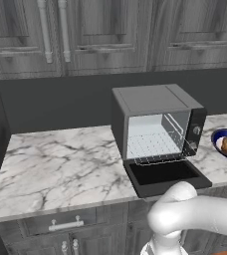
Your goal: Pick up the heated bread from the toaster oven and place it in the bowl. Then move the bread bowl to the dining counter.
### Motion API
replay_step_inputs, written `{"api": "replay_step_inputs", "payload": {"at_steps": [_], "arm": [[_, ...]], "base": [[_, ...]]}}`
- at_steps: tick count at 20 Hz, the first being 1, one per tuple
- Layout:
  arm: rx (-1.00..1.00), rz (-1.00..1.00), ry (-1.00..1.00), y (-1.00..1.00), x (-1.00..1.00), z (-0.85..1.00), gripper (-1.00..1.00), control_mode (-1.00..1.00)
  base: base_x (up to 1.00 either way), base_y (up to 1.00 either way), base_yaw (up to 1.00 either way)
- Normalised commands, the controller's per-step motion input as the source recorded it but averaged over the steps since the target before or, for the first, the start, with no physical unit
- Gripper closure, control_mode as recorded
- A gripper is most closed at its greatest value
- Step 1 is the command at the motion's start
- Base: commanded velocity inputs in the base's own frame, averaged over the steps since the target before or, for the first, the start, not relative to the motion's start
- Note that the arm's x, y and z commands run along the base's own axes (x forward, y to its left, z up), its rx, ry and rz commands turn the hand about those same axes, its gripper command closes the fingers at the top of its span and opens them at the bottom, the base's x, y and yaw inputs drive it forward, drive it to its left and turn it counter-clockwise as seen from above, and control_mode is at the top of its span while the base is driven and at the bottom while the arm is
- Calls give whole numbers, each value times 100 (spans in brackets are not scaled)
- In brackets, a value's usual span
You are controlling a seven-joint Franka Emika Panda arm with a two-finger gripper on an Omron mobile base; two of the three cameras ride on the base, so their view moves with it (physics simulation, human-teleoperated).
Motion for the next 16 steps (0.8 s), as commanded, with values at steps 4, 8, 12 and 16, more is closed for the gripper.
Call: {"api": "replay_step_inputs", "payload": {"at_steps": [4,8,12,16], "arm": [[0,0,-19,17,-26,45,100,-100],[0,-2,-21,34,-62,97,100,-100],[0,1,2,78,-80,100,100,-100],[-1,21,12,100,-20,96,100,-100]], "base": [[0,0,0],[0,0,0],[0,0,0],[0,0,0]]}}
